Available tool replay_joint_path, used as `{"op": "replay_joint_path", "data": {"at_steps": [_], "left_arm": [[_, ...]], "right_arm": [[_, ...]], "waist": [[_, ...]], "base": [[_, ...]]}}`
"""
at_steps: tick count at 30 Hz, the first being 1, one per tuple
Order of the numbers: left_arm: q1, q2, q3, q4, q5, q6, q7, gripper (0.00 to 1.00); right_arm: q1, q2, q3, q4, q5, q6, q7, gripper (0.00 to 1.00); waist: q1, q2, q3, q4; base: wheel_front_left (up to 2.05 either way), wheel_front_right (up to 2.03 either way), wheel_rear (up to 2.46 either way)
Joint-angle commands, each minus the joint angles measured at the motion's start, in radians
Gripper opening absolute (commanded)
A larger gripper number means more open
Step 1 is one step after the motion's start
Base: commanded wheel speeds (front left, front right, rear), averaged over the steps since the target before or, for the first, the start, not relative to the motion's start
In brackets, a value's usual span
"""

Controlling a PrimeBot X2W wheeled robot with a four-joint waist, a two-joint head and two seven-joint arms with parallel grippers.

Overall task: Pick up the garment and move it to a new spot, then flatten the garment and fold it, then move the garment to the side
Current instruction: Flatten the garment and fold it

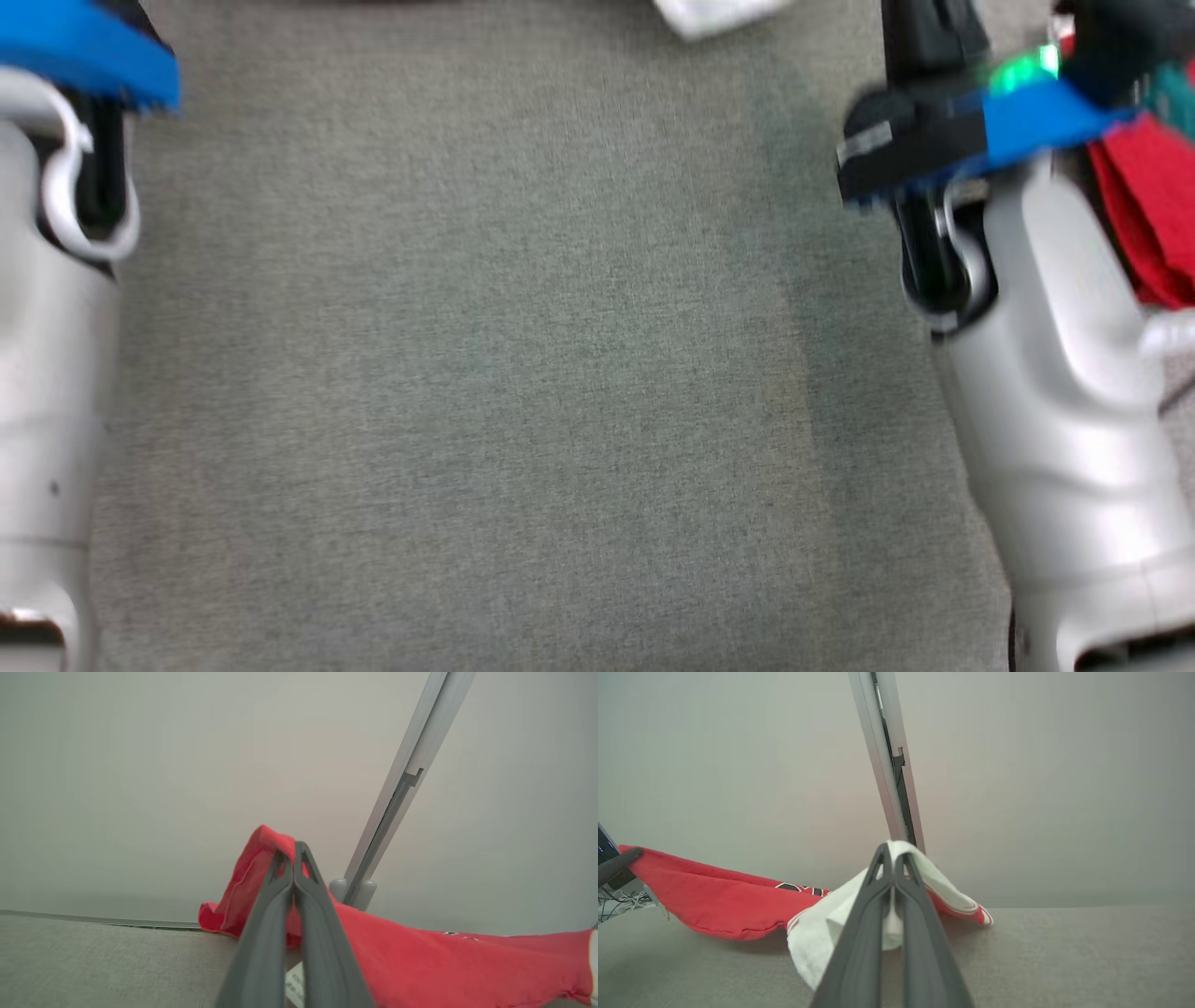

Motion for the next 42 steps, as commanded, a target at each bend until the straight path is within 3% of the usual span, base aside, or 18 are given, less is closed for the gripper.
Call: {"op": "replay_joint_path", "data": {"at_steps": [1, 8, 12, 20, 29, 35, 42], "left_arm": [[0.027, -0.001, 0.003, -0.011, -0.006, -0.001, -0.010, 0.00], [0.306, -0.022, 0.052, -0.139, -0.079, -0.006, -0.040, 0.00], [0.506, -0.029, 0.064, -0.243, -0.101, 0.013, -0.044, 0.00], [0.888, -0.046, 0.064, -0.485, -0.134, 0.099, -0.026, 0.00], [1.188, -0.014, 0.053, -0.771, -0.137, 0.205, 0.052, 0.00], [1.247, -0.026, 0.016, -0.784, -0.162, 0.229, 0.118, 0.00], [1.192, -0.063, -0.008, -0.654, -0.192, 0.197, 0.124, 0.00]], "right_arm": [[0.040, -0.004, -0.010, -0.019, 0.005, 0.000, -0.005, 0.00], [0.353, -0.004, -0.050, -0.221, 0.053, 0.000, -0.005, 0.00], [0.532, -0.012, -0.053, -0.314, 0.066, 0.000, -0.002, 0.00], [0.877, -0.007, -0.114, -0.542, 0.070, 0.000, 0.087, 0.00], [1.153, -0.002, -0.163, -0.802, 0.076, 0.000, 0.240, 0.00], [1.165, -0.002, -0.163, -0.752, 0.089, 0.000, 0.276, 0.00], [1.097, -0.002, -0.150, -0.595, 0.095, 0.000, 0.267, 0.00]], "waist": [[0.0001, 0.0000, -0.017, -0.005], [0.0001, 0.0000, -0.156, 0.003], [0.0001, 0.0000, -0.257, 0.003], [0.0001, 0.0000, -0.420, 0.006], [0.0001, 0.0000, -0.489, 0.021], [0.0001, 0.0000, -0.507, 0.033], [0.0001, 0.0000, -0.505, 0.047]], "base": [[0.00, 0.00, 0.00], [0.00, 0.00, 0.00], [0.00, 0.00, 0.00], [0.00, 0.00, 0.00], [0.00, 0.00, 0.00], [0.00, 0.00, 0.00], [0.00, 0.00, 0.00]]}}
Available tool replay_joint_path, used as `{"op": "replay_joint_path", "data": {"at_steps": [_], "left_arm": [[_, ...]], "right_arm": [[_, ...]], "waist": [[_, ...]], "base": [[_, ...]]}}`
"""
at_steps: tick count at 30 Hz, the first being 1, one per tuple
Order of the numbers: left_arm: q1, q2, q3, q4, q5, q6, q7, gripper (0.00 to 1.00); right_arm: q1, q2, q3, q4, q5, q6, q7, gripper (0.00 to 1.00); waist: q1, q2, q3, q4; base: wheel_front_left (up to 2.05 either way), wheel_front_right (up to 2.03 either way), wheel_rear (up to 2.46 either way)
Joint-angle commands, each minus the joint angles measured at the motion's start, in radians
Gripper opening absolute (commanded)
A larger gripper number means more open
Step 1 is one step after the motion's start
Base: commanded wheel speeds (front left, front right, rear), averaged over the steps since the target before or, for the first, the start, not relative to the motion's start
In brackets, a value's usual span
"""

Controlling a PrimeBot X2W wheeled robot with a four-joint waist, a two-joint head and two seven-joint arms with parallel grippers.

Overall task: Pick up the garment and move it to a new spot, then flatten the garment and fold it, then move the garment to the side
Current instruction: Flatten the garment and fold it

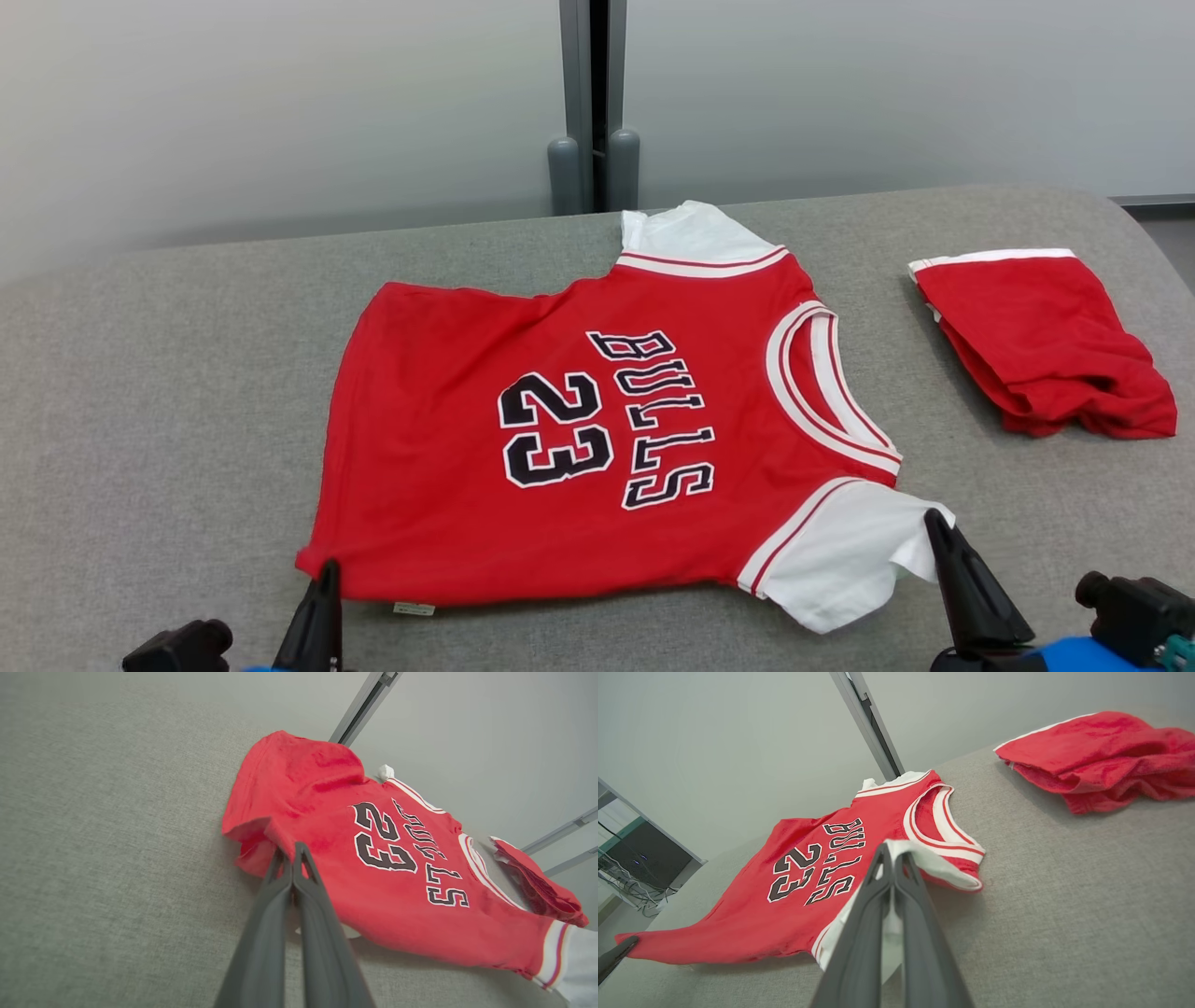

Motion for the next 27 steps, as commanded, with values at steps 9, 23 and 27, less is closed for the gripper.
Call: {"op": "replay_joint_path", "data": {"at_steps": [9, 23, 27], "left_arm": [[-0.176, -0.080, 0.029, 0.098, -0.095, -0.059, -0.011, 0.00], [-0.458, -0.103, 0.035, 0.322, -0.074, -0.041, -0.011, 0.00], [-0.497, -0.103, 0.018, 0.381, -0.054, -0.031, -0.002, 0.00]], "right_arm": [[-0.190, -0.001, 0.002, 0.156, 0.031, 0.000, -0.053, 0.00], [-0.651, -0.001, 0.002, 0.575, -0.034, 0.000, -0.077, 0.00], [-0.723, -0.001, 0.000, 0.698, -0.021, 0.000, -0.118, 0.37]], "waist": [[0.0000, 0.0000, 0.041, 0.013], [0.0000, 0.0000, 0.159, 0.014], [0.0000, 0.0000, 0.172, 0.017]], "base": [[0.00, 0.00, 0.00], [0.00, 0.00, 0.00], [0.00, 0.00, 0.00]]}}
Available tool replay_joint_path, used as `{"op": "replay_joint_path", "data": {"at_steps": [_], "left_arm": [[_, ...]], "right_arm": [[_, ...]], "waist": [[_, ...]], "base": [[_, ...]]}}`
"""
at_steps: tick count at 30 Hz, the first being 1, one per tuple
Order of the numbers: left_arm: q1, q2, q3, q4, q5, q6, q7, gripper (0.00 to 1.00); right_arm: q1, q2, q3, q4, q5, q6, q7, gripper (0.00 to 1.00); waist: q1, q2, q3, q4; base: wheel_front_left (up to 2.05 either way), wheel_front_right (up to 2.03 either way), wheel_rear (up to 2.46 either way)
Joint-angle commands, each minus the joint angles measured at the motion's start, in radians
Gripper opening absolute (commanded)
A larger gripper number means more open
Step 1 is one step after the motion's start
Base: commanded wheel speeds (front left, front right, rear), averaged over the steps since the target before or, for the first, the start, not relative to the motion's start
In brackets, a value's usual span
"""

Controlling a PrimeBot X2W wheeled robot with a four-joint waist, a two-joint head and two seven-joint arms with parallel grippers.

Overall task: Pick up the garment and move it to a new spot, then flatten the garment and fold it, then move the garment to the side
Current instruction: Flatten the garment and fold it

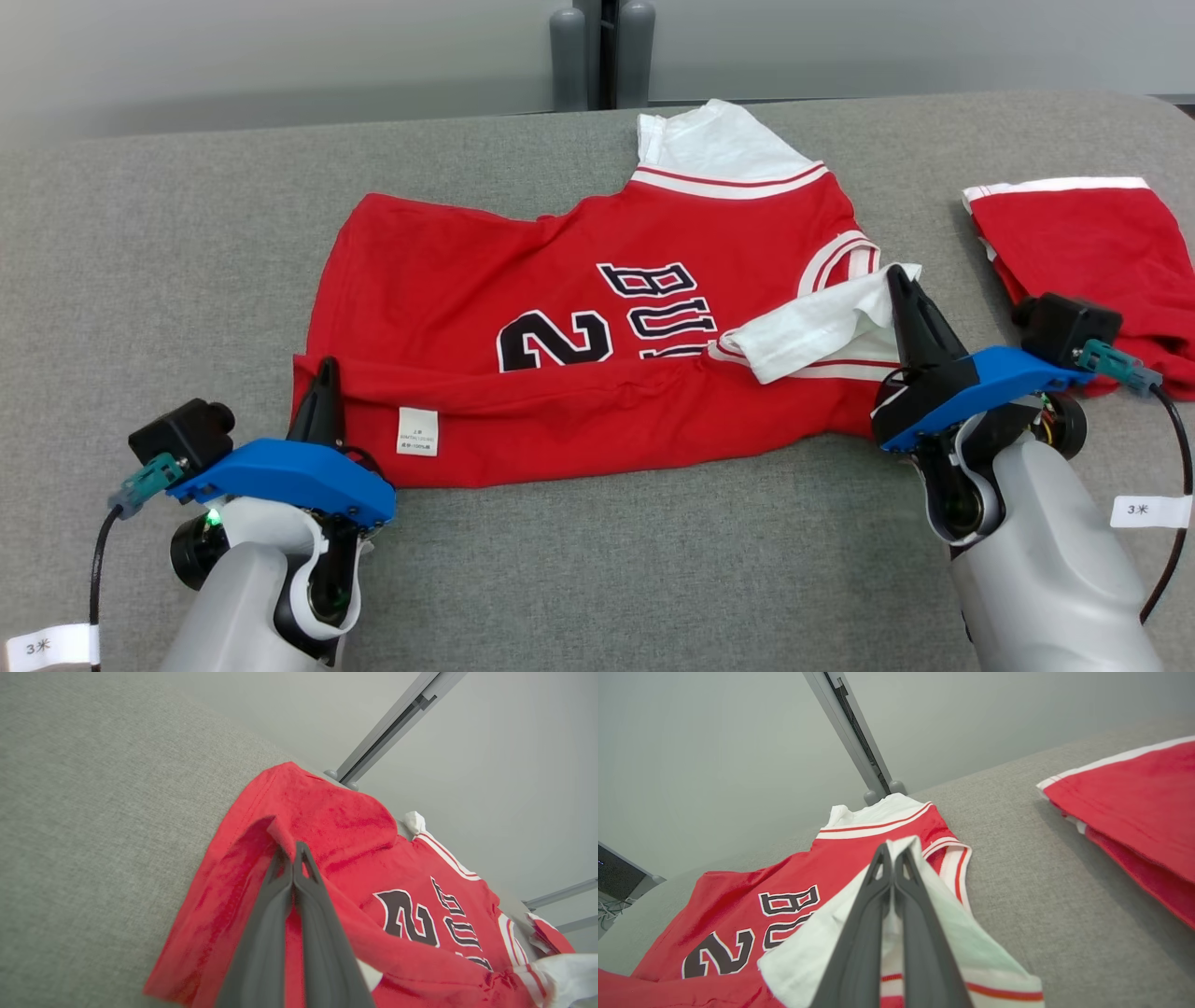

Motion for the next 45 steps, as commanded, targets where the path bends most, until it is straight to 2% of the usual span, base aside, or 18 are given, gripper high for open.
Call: {"op": "replay_joint_path", "data": {"at_steps": [1, 2, 3, 4, 8, 13, 22, 30, 36, 37, 39, 45], "left_arm": [[-0.019, 0.004, -0.007, 0.016, 0.011, 0.005, 0.006, 0.00], [-0.025, 0.006, -0.015, 0.024, 0.018, 0.006, 0.006, 0.22], [-0.028, 0.008, -0.021, 0.030, 0.025, 0.006, 0.004, 0.55], [-0.027, 0.008, -0.026, 0.034, 0.031, 0.007, 0.002, 1.00], [-0.006, 0.017, -0.032, 0.030, 0.045, 0.008, -0.012, 1.00], [0.066, 0.040, -0.022, -0.007, 0.046, 0.019, -0.039, 1.00], [0.213, 0.051, -0.019, -0.062, -0.016, 0.043, 0.044, 1.00], [0.181, 0.038, -0.013, -0.033, -0.055, 0.063, 0.106, 1.00], [0.127, 0.027, 0.008, 0.025, -0.073, 0.075, 0.108, 1.00], [0.120, 0.025, 0.011, 0.036, -0.075, 0.076, 0.104, 0.86], [0.107, 0.021, 0.016, 0.052, -0.076, 0.072, 0.092, 0.00], [0.099, 0.022, 0.031, 0.085, -0.083, 0.045, 0.048, 0.00]], "right_arm": [[-0.031, -0.002, -0.002, 0.035, 0.004, 0.000, -0.022, 1.00], [-0.046, -0.001, 0.001, 0.062, 0.004, 0.000, -0.037, 1.00], [-0.057, -0.001, 0.008, 0.083, 0.002, 0.000, -0.053, 1.00], [-0.067, -0.002, 0.015, 0.099, 0.003, 0.000, -0.071, 1.00], [-0.072, -0.002, 0.035, 0.125, 0.001, 0.000, -0.118, 1.00], [-0.013, -0.003, 0.041, 0.100, -0.089, 0.000, -0.156, 1.00], [0.204, -0.002, -0.052, -0.059, -0.238, 0.000, -0.162, 1.00], [0.321, -0.002, -0.084, -0.178, -0.239, 0.000, -0.102, 1.00], [0.314, -0.002, -0.088, -0.188, -0.232, 0.000, -0.065, 1.00], [0.307, -0.002, -0.090, -0.179, -0.231, 0.000, -0.059, 1.00], [0.292, -0.002, -0.093, -0.160, -0.221, 0.000, -0.051, 1.00], [0.241, -0.002, -0.080, -0.064, -0.164, 0.000, -0.040, 1.00]], "waist": [[-0.0002, 0.0000, 0.002, 0.002], [-0.0002, 0.0000, 0.001, 0.002], [-0.0002, 0.0000, -0.001, 0.003], [-0.0002, 0.0000, -0.005, 0.004], [-0.0002, 0.0000, -0.021, 0.004], [-0.0002, 0.0000, -0.062, -0.002], [-0.0002, 0.0000, -0.127, -0.003], [-0.0002, 0.0000, -0.105, -0.032], [-0.0002, 0.0000, -0.062, -0.050], [-0.0002, 0.0000, -0.057, -0.051], [-0.0002, 0.0000, -0.047, -0.051], [-0.0002, 0.0000, -0.033, -0.031]], "base": [[0.00, 0.00, 0.00], [0.00, 0.00, 0.00], [0.00, 0.00, 0.00], [0.00, 0.00, 0.00], [0.00, 0.00, 0.00], [0.00, 0.00, 0.00], [0.00, 0.00, 0.00], [0.00, 0.00, 0.00], [0.00, 0.00, 0.00], [0.00, 0.00, 0.00], [0.00, 0.00, 0.00], [0.00, 0.00, 0.00]]}}
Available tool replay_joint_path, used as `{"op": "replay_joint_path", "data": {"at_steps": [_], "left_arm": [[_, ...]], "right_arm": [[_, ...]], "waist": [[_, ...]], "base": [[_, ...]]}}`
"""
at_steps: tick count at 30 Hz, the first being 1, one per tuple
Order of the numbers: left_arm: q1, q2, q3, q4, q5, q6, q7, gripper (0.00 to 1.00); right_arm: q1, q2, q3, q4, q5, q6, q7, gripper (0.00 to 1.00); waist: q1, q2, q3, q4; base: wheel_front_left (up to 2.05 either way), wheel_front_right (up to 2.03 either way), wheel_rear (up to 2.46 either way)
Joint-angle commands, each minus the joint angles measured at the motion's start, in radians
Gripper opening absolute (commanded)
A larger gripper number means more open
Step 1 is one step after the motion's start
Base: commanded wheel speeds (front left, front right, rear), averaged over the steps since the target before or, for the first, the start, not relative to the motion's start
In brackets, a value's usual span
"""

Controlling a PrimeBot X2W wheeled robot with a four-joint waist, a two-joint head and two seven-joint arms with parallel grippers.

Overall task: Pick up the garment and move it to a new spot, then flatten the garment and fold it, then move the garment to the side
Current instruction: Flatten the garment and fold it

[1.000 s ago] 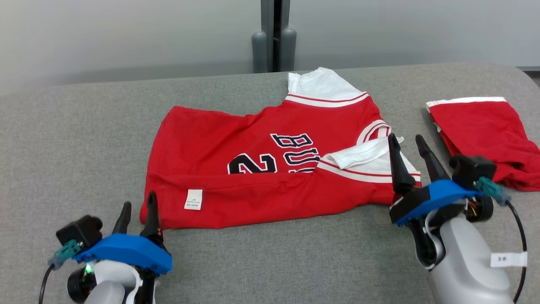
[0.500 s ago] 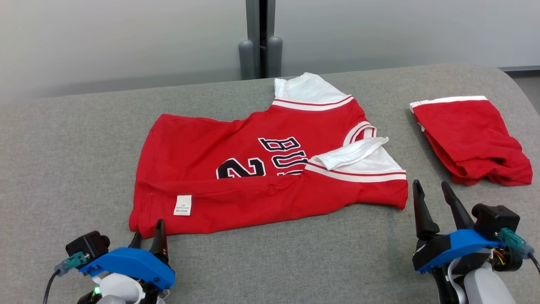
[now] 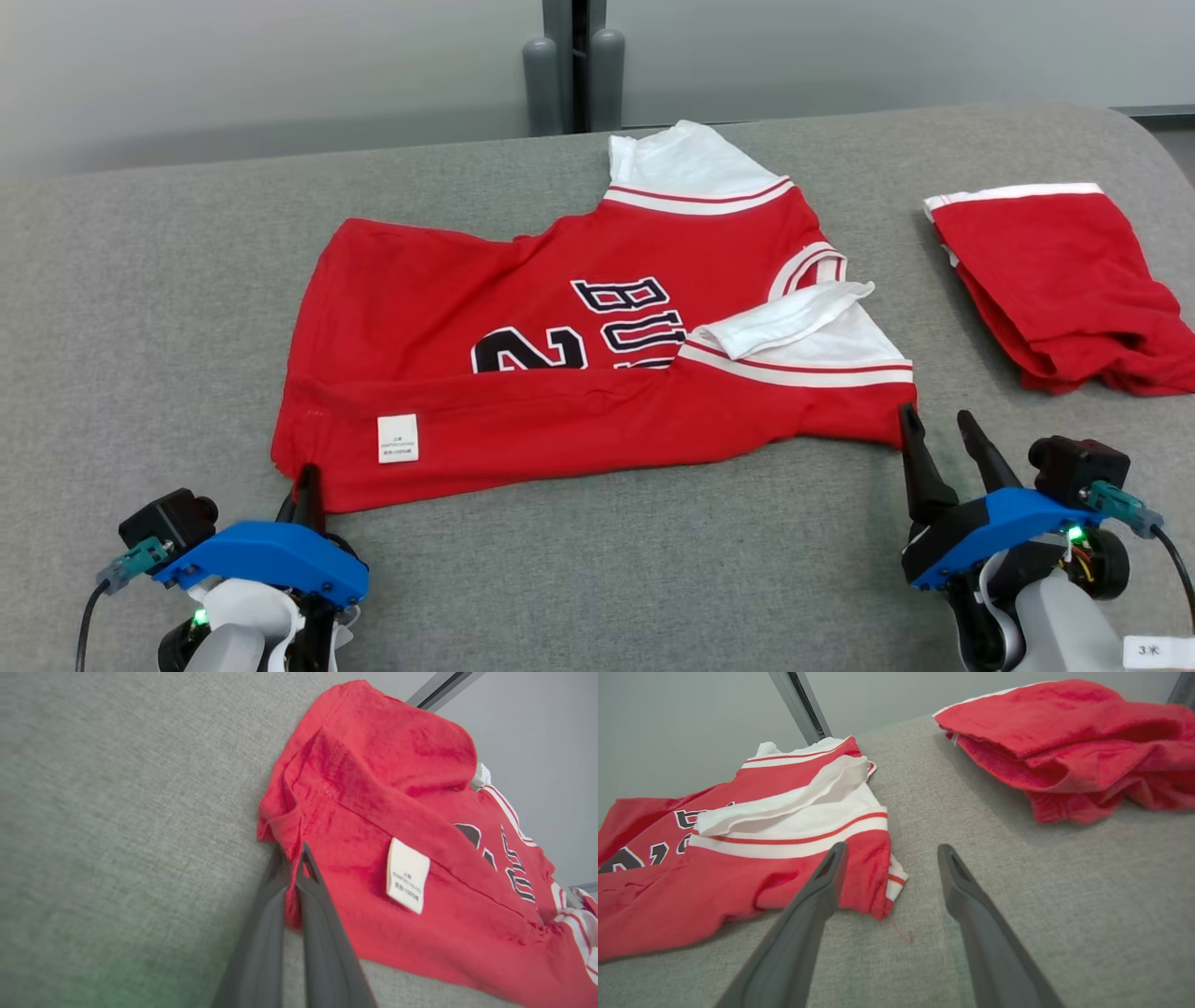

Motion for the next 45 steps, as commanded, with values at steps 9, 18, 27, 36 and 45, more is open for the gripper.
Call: {"op": "replay_joint_path", "data": {"at_steps": [9, 18, 27, 36, 45], "left_arm": [[-0.003, -0.014, -0.005, 0.037, -0.005, -0.038, -0.046, 0.00], [-0.016, -0.011, 0.002, 0.010, -0.006, -0.074, -0.092, 0.00], [0.081, 0.028, -0.016, -0.187, -0.002, -0.088, -0.073, 0.00], [0.350, 0.065, -0.021, -0.388, -0.030, -0.013, -0.015, 0.00], [0.406, 0.068, -0.074, -0.371, 0.000, -0.005, 0.002, 1.00]], "right_arm": [[-0.097, -0.002, 0.023, 0.187, 0.119, 0.000, 0.018, 0.00], [-0.151, -0.003, 0.033, 0.198, 0.155, 0.000, 0.013, 0.00], [-0.037, -0.040, -0.002, -0.060, 0.129, 0.000, 0.113, 0.00], [0.293, -0.016, -0.095, -0.386, 0.111, 0.000, 0.310, 0.00], [0.425, -0.001, -0.114, -0.411, 0.138, 0.000, 0.323, 0.37]], "waist": [[0.0000, 0.0000, -0.007, 0.035], [0.0000, 0.0000, -0.040, 0.030], [0.0000, 0.0000, -0.086, 0.030], [0.0000, 0.0000, -0.095, 0.046], [0.0000, 0.0000, -0.093, 0.044]], "base": [[0.00, 0.00, 0.00], [0.00, 0.00, 0.00], [0.00, 0.00, 0.00], [0.00, 0.00, 0.00], [0.00, 0.00, 0.00]]}}
